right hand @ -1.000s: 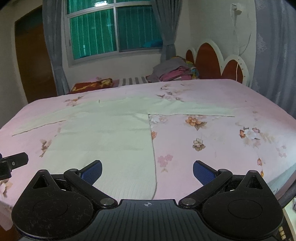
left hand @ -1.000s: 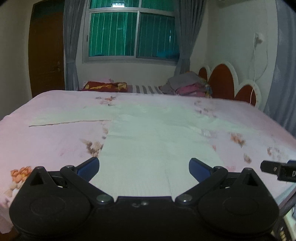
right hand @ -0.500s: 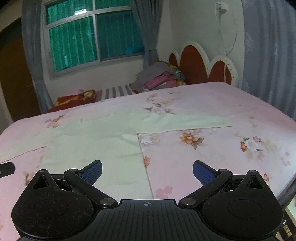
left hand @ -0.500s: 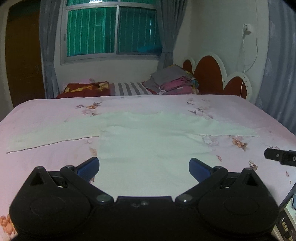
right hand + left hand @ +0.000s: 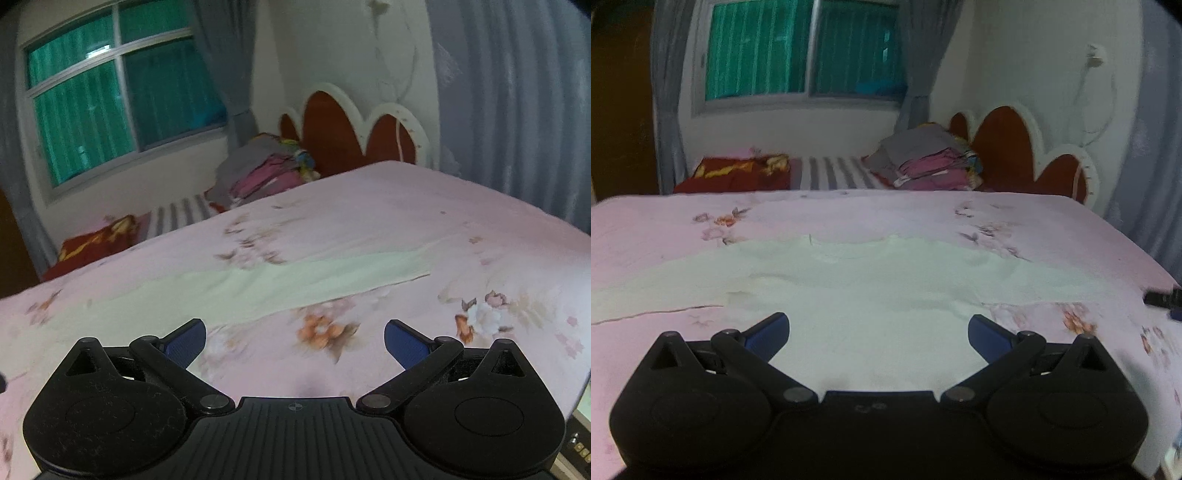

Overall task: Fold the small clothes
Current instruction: 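Reach the right gripper to the sweater sleeve cuff and grasp it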

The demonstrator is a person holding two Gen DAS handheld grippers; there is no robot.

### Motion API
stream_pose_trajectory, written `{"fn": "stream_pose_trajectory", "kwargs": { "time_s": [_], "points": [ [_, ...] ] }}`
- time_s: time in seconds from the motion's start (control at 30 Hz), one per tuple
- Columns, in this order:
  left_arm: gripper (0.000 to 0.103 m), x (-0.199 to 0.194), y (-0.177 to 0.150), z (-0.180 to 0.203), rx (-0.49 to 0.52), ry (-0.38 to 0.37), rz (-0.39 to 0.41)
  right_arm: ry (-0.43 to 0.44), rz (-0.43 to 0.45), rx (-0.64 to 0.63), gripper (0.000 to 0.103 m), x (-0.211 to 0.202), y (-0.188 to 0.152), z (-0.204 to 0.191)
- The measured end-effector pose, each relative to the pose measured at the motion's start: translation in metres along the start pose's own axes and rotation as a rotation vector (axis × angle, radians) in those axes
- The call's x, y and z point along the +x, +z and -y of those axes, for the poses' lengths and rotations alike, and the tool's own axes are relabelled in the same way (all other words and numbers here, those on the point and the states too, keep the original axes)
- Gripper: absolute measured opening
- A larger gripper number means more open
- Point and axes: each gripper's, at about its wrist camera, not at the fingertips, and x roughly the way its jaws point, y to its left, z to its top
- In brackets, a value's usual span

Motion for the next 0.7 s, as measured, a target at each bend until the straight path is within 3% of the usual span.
{"fn": "stream_pose_trajectory", "kwargs": {
  "time_s": [0.03,0.07,0.23,0.33,0.37,0.53,0.7],
  "points": [
    [0.103,0.008,0.004,0.003,-0.014,0.007,-0.008,-0.001,-0.014,0.013,0.058,0.015,0.006,0.01],
    [0.103,0.017,0.007,0.006,-0.022,0.011,-0.015,-0.016,-0.043,0.037,0.054,0.032,0.013,0.021],
    [0.103,0.063,0.022,0.024,-0.03,0.078,-0.066,-0.046,-0.066,0.151,0.053,0.098,0.036,0.082],
    [0.103,0.087,0.027,0.034,-0.04,0.103,-0.108,-0.065,-0.091,0.208,0.032,0.134,0.044,0.115],
    [0.103,0.093,0.027,0.037,-0.037,0.111,-0.119,-0.073,-0.101,0.232,0.03,0.149,0.046,0.128],
    [0.103,0.123,0.028,0.055,-0.014,0.128,-0.179,-0.075,-0.139,0.344,0.028,0.199,0.048,0.177],
    [0.103,0.135,0.03,0.065,-0.037,0.136,-0.201,-0.049,-0.188,0.453,0.028,0.223,0.038,0.206]
  ]
}}
